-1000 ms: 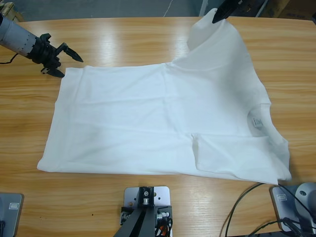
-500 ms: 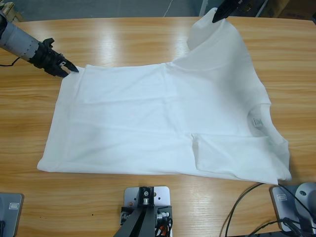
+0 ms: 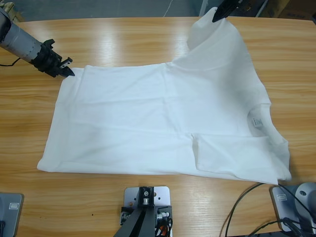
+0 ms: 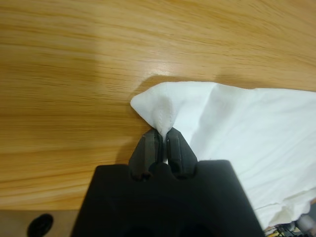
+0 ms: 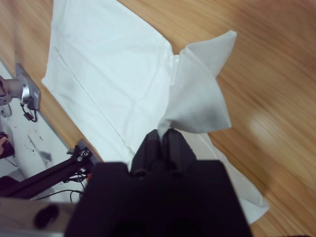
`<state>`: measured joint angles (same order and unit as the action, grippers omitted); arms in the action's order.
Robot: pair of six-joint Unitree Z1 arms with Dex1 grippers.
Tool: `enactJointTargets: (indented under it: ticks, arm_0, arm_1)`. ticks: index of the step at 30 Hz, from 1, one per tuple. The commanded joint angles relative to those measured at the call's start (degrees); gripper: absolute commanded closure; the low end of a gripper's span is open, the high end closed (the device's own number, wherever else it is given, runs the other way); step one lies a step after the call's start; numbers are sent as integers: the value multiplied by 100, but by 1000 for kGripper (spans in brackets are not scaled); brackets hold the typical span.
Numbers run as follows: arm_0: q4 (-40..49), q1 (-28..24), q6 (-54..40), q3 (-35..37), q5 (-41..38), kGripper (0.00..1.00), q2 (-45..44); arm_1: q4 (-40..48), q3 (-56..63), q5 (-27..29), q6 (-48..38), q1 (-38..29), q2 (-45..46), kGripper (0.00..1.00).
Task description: Fold clothes
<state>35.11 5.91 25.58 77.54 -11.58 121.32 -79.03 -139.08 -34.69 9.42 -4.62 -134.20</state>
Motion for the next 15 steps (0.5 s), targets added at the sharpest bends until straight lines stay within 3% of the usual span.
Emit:
enactJointTargets:
  ticks: [1, 5, 15]
  arm_0:
    - [445, 79, -56, 0, 165, 1000, -321]
    - [962, 77, -193, -252, 142, 1000, -446]
    - [1138, 125, -322, -865, 50, 1000, -1117]
  arm_1:
    - [-166, 946, -148, -96, -13, 591, 1000]
    - [-169, 1855, -185, -194, -100, 1224, 1000]
    - [-144, 3850, -111, -337, -654, 2231, 1000]
